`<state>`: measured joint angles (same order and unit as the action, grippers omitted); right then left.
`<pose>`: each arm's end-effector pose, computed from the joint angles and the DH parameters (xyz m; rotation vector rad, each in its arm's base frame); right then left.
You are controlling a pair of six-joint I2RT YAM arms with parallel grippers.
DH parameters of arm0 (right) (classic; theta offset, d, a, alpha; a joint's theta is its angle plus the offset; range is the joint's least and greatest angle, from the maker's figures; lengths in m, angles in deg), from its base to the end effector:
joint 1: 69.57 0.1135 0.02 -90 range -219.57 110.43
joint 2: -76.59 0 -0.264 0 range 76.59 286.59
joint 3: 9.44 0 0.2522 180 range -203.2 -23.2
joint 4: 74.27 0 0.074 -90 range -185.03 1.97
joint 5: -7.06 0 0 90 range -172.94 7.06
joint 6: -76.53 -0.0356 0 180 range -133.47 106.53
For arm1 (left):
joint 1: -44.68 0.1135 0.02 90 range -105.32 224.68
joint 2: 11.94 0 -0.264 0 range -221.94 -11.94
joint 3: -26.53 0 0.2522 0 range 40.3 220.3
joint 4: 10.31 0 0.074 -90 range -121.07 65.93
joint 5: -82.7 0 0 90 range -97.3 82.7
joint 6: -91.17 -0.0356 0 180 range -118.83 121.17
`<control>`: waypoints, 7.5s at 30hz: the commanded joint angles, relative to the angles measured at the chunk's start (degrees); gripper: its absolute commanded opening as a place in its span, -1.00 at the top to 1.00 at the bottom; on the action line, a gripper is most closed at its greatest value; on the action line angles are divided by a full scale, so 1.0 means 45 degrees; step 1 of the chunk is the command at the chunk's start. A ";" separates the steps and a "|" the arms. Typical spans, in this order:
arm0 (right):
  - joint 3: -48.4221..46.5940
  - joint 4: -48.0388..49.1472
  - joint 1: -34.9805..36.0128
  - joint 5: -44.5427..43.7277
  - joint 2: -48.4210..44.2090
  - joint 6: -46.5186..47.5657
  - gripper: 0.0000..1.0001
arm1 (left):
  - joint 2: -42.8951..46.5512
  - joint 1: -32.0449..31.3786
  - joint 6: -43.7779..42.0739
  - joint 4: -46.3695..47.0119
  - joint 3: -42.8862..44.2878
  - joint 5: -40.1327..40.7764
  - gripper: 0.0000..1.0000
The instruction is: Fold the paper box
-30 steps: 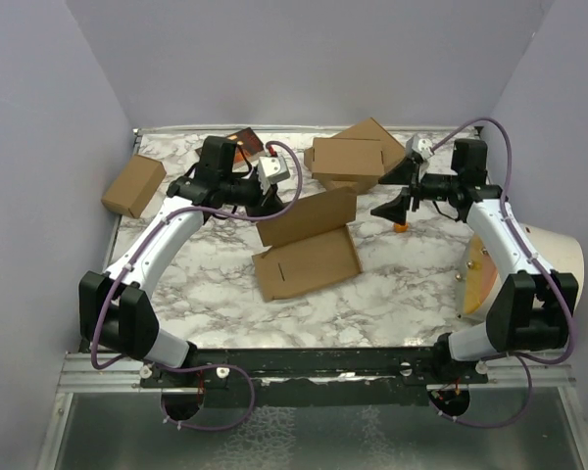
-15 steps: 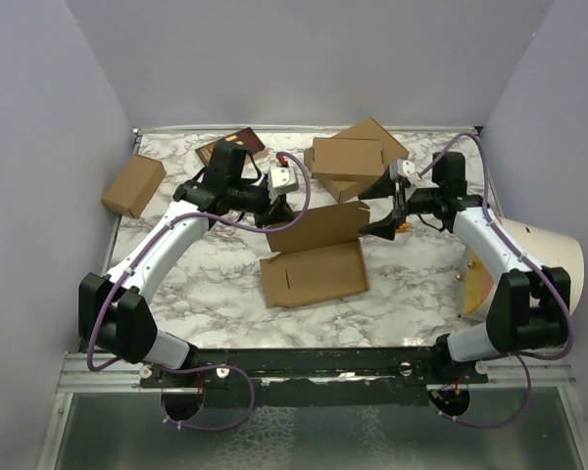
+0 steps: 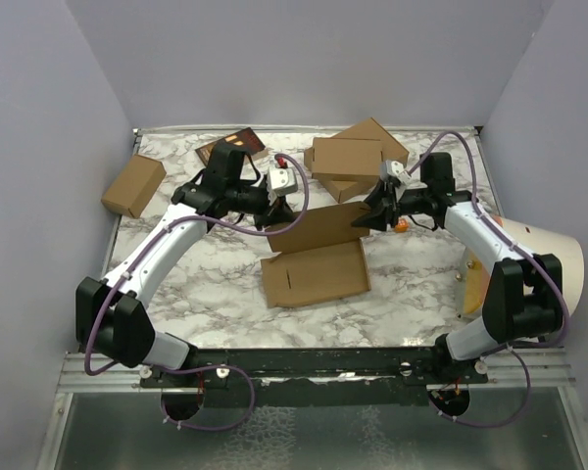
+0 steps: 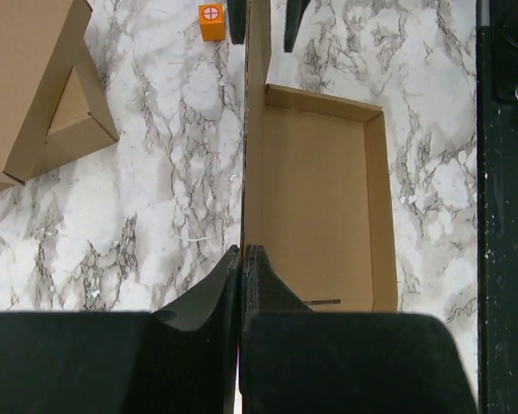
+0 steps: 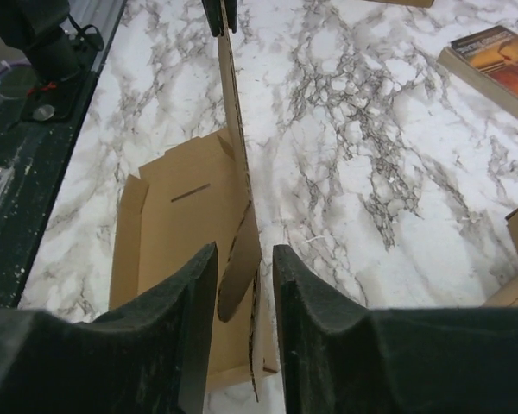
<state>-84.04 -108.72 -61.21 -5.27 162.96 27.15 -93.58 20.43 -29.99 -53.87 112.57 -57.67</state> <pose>0.2983 0.0790 0.2666 -1.2723 1.3926 1.1876 0.2696 -0.1515 0.3330 1.3635 1.6076 -0.9067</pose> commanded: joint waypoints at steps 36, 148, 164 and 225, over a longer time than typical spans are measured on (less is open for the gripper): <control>-0.0279 -0.0578 0.0174 -0.0059 -0.0153 0.0204 0.98 | 0.6479 0.0408 1.2468 1.0369 -1.0906 0.8018 0.87; 0.0502 0.0888 0.0174 0.0016 -0.0236 -0.1020 0.98 | 0.0213 -0.2495 1.9003 2.1128 -1.4308 1.1075 1.00; 0.0546 0.0984 0.0174 0.0034 -0.0210 -0.1122 0.98 | -0.0760 -0.3102 1.9326 2.2180 -1.4402 1.1897 1.00; 0.0645 0.1582 -0.0579 -0.0477 -0.0727 -0.1815 0.98 | 1.0273 -0.3467 1.8399 0.9004 -1.4868 0.9955 0.07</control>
<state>-81.40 -102.97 -63.33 -7.96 161.91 19.54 -54.09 5.17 49.27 3.57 45.66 -6.76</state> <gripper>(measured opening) 0.017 0.455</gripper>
